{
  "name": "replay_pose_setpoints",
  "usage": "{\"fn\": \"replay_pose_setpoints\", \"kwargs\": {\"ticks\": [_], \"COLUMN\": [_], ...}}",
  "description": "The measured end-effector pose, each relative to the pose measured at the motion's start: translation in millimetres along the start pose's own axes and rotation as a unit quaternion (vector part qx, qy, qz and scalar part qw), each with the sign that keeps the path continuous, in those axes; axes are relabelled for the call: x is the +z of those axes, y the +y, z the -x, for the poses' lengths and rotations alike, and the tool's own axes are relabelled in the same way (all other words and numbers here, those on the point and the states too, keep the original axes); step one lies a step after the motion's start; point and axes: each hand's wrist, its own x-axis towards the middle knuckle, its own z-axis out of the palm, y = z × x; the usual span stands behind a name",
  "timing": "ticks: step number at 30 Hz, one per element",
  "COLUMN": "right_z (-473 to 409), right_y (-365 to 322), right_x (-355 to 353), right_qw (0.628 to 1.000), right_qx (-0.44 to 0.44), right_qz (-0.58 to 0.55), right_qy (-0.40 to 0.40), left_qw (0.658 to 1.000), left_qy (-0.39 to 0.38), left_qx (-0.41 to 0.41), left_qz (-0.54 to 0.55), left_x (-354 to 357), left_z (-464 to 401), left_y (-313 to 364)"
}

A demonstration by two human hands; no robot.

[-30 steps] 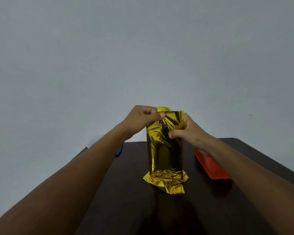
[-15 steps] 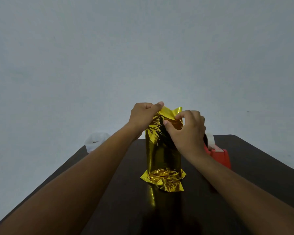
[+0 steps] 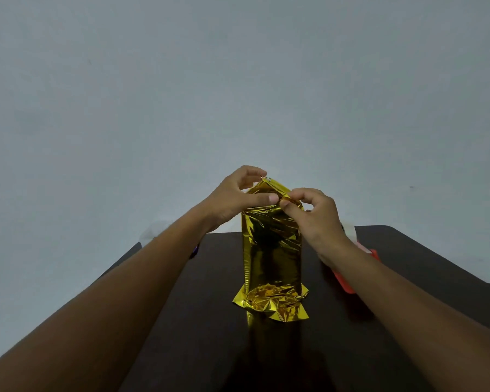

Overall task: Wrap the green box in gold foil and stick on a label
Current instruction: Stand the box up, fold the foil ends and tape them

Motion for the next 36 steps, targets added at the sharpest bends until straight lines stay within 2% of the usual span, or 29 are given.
{"fn": "replay_pose_setpoints", "kwargs": {"ticks": [4, 8, 14, 23, 27, 30, 36], "right_z": [-1, 0, -6, -11, -7, -1, 5], "right_y": [-1, -4, 5, 1, 4, 3, 9], "right_x": [0, -4, -11, -17, -13, -9, -6], "right_qw": [0.998, 0.997, 0.998, 0.987, 0.996, 0.998, 1.0], "right_qx": [-0.002, 0.0, 0.0, 0.051, 0.012, 0.005, -0.01], "right_qz": [-0.045, -0.052, -0.058, -0.122, -0.044, -0.037, -0.026], "right_qy": [-0.037, -0.054, -0.025, -0.094, -0.083, -0.058, 0.0], "left_qw": [0.997, 0.998, 0.998, 0.998, 0.998, 0.996, 0.998], "left_qy": [-0.073, -0.032, -0.011, 0.0, -0.036, -0.071, -0.059], "left_qx": [-0.006, -0.028, -0.025, -0.034, -0.017, -0.009, -0.02], "left_qz": [0.014, 0.048, 0.063, 0.049, 0.054, 0.045, -0.002], "left_x": [-1, 5, 13, 13, 8, 3, 2], "left_z": [-1, -5, -1, 2, 5, 6, 3], "left_y": [5, 7, 7, 11, 13, 10, 7]}}
